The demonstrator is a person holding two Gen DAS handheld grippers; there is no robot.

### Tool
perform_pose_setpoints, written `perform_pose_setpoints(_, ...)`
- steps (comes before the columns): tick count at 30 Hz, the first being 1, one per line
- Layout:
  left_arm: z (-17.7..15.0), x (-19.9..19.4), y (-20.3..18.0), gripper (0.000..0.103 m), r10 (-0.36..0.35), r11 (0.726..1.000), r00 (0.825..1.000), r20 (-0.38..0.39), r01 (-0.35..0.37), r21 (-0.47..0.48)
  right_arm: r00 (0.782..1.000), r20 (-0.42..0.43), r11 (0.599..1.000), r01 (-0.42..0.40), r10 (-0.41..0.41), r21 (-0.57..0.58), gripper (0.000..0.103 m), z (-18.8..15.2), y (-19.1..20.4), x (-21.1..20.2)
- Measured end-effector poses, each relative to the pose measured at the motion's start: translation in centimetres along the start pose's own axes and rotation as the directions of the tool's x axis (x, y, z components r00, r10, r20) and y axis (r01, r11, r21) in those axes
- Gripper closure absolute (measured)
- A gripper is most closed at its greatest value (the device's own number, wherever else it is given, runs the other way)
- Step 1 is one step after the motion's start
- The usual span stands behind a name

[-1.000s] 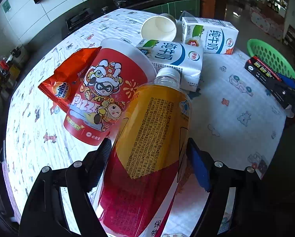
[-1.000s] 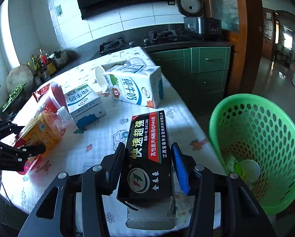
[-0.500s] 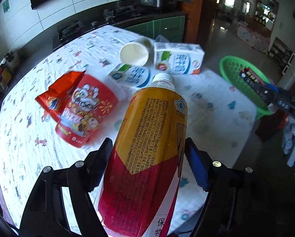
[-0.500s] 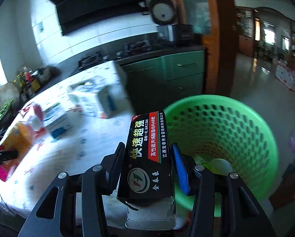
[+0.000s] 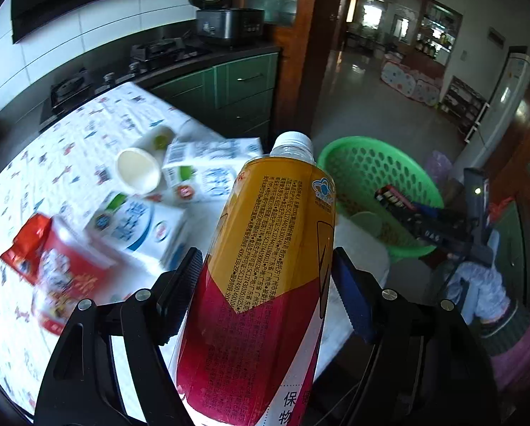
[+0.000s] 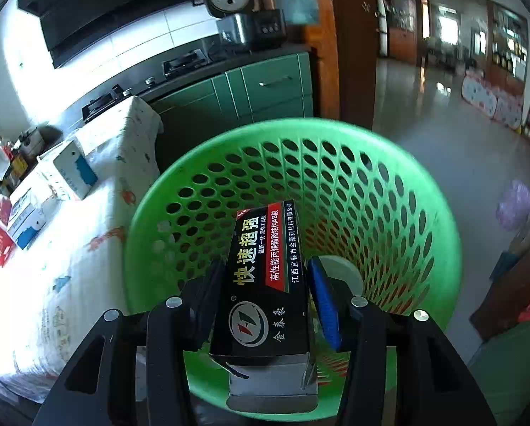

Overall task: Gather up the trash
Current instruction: 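Release the black box into the basket while left tool carries the juice bottle there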

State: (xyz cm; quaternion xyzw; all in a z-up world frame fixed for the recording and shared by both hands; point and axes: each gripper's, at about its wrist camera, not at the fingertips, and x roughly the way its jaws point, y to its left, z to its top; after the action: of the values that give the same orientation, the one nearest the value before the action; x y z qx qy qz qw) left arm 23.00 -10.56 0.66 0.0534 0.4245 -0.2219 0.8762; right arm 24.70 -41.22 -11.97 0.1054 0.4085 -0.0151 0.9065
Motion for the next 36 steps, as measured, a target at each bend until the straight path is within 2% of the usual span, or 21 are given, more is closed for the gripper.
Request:
perform_pose_setpoints(6,2.5,2.3,-3.2,0.030,-0.048,0.999,0.999,0.008,0.048,0.021,1.000,-0.021,0.999,-0.020,0.020,0.027,0.055,-0.3,-1.4,1.1)
perform_pose_setpoints(16,5.3,6.7,-8.5,0.030,-0.109,0.993,0.993,-0.039,0.111,0.047,0.999,0.046,1.000,-0.008,0.008,0.004,0.051,-0.2,-1.9,-1.2)
perform_pose_setpoints(26,7.0,12.4,-14.2,0.030,-0.120,0.987,0.984,-0.129,0.133,0.094,0.988,0.148,0.999,0.033,-0.035,0.019,0.047,-1.2,-3.7,-5.1)
perform_pose_setpoints(36,7.6,17.6,-16.4,0.029,-0.120,0.986,0.973,-0.198,0.140,0.088,0.990,0.138,0.997,0.027,-0.037,0.077,0.046,-2.7,-6.0,-5.4)
